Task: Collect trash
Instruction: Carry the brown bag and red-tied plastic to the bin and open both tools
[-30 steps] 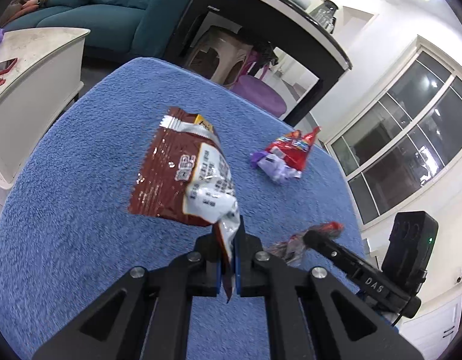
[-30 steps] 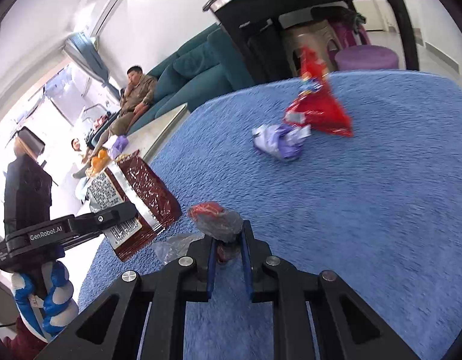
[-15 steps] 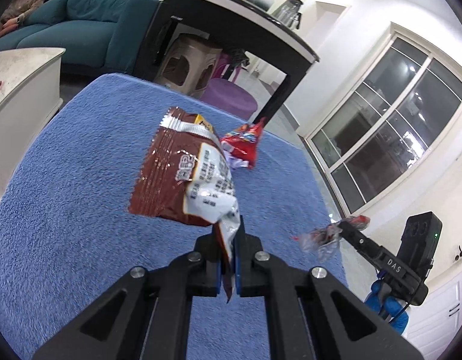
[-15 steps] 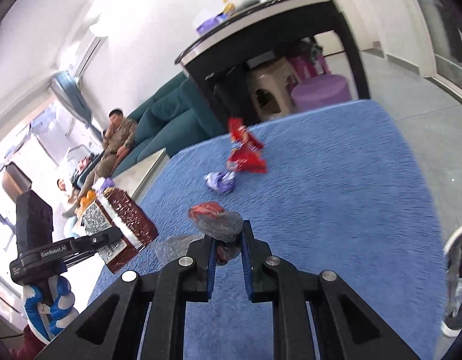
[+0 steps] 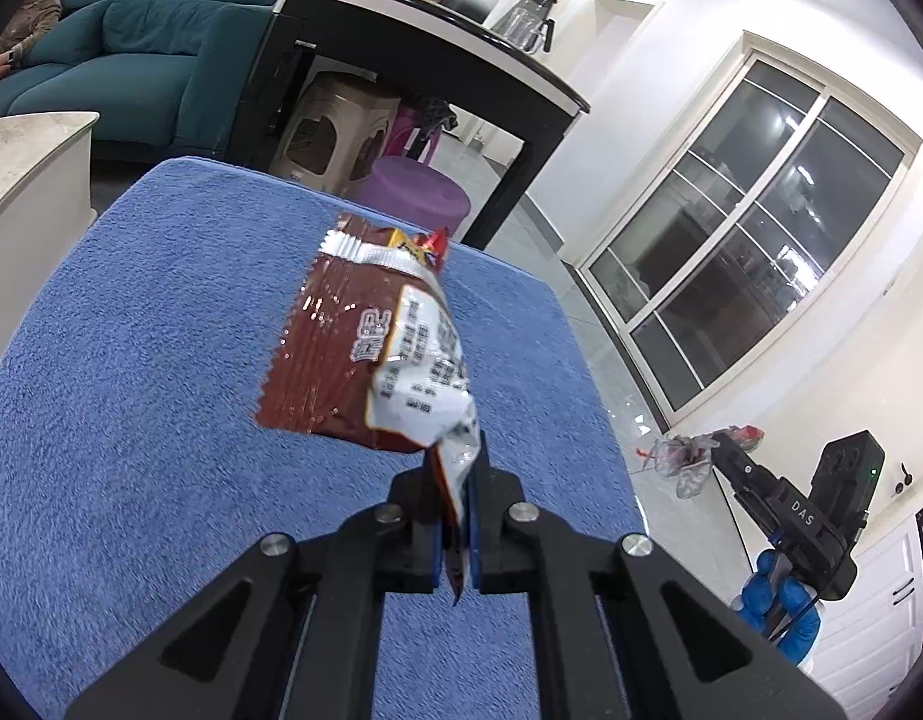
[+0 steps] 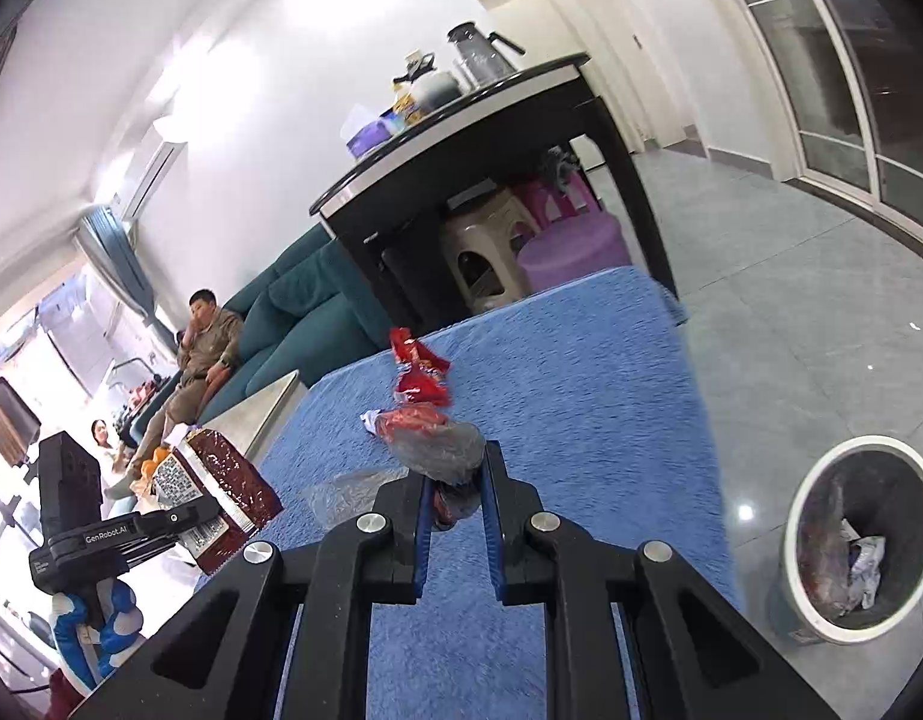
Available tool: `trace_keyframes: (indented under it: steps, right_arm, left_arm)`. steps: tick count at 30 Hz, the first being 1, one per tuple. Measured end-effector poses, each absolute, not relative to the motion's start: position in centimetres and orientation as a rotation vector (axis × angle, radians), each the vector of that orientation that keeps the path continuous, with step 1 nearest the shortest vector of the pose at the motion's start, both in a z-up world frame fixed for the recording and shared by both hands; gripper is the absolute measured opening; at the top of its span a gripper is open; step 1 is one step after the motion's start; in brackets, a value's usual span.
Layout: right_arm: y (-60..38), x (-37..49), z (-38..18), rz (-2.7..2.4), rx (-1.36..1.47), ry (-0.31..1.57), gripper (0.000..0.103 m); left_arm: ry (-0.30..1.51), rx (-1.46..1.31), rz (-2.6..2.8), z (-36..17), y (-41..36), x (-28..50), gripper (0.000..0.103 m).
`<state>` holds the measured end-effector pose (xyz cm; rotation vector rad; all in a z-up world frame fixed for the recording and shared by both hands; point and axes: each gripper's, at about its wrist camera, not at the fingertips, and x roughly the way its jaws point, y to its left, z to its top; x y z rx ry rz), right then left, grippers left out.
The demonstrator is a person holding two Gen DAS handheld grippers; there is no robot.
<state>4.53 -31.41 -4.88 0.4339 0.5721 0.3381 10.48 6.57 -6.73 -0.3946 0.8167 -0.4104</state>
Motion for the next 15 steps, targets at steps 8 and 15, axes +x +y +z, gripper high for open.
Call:
trace_keyframes:
  steps: [8,15]
  right_arm:
    - [-34.5,1.3,-4.3,0.292,0.457,0.519,0.014]
    - [-39.1,-0.1,-4.3,0.216,0.492,0.484,0.014]
  left_arm:
    - [0.818,-0.342,-0.438,-5.6,4.0,9.1,0.005]
    - [0.836,-0.262,-0.515,-4.4,-1.5,10.1,0.005]
